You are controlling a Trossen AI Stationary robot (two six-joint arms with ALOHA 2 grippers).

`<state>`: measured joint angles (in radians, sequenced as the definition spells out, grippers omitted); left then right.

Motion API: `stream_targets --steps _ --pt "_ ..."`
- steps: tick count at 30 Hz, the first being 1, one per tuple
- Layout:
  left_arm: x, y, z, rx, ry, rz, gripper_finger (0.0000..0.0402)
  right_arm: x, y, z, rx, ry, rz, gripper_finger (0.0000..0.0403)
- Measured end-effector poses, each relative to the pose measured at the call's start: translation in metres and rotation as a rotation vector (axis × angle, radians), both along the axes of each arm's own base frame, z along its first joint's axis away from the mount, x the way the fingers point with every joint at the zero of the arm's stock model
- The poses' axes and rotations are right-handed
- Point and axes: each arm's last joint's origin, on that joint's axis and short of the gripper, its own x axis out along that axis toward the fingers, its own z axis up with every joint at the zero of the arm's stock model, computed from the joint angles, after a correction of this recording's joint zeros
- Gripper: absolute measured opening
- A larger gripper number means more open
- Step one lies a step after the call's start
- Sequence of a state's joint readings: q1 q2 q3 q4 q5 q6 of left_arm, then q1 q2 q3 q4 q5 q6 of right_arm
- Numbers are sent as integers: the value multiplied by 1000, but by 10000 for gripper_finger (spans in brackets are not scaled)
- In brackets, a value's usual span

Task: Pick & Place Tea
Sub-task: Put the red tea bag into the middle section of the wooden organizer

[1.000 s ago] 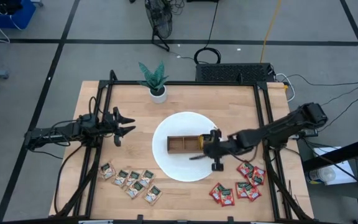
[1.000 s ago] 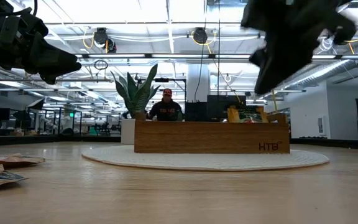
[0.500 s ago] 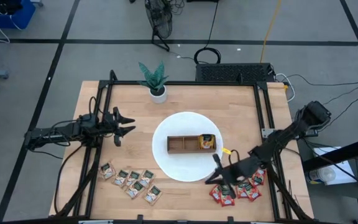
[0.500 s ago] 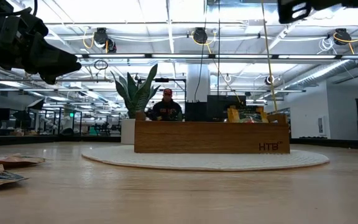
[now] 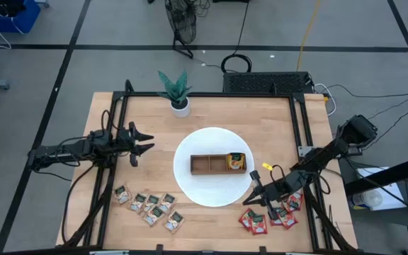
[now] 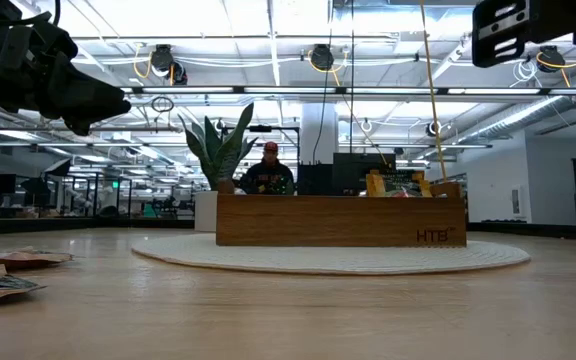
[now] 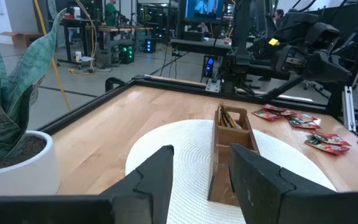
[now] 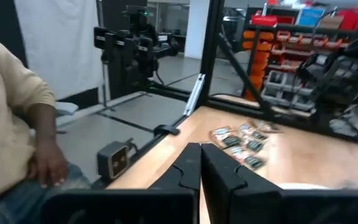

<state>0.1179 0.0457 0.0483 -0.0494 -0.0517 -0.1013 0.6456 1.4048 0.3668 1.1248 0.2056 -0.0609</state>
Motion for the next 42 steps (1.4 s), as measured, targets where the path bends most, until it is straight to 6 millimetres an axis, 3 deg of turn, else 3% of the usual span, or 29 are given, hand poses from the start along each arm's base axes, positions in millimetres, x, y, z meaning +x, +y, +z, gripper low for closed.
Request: stream_targets --steps 5,8,14,17,19,23,28,32,38,42 --pt "0 0 0 0 0 0 157 -2 2 -2 161 85 18 1" --pt "0 0 0 0 0 0 157 -6 19 -2 144 109 74 22" --pt "0 0 0 0 0 0 157 4 85 24 -64 131 77 133" --pt "0 0 0 0 0 0 157 18 115 32 -229 286 -73 196" --pt "0 0 0 0 0 0 157 27 123 38 -323 456 -226 230" --pt "0 0 0 0 0 0 157 32 105 47 -360 871 -620 257" --pt "0 0 0 0 0 0 157 12 68 35 -393 1288 -1028 247" --pt "0 0 0 0 0 0 157 2 57 13 -355 1429 -1108 239" --pt "0 0 0 0 0 0 157 -5 51 -24 -261 1517 -1018 239" --pt "0 0 0 0 0 0 157 -10 41 -36 -261 1559 -1014 236"
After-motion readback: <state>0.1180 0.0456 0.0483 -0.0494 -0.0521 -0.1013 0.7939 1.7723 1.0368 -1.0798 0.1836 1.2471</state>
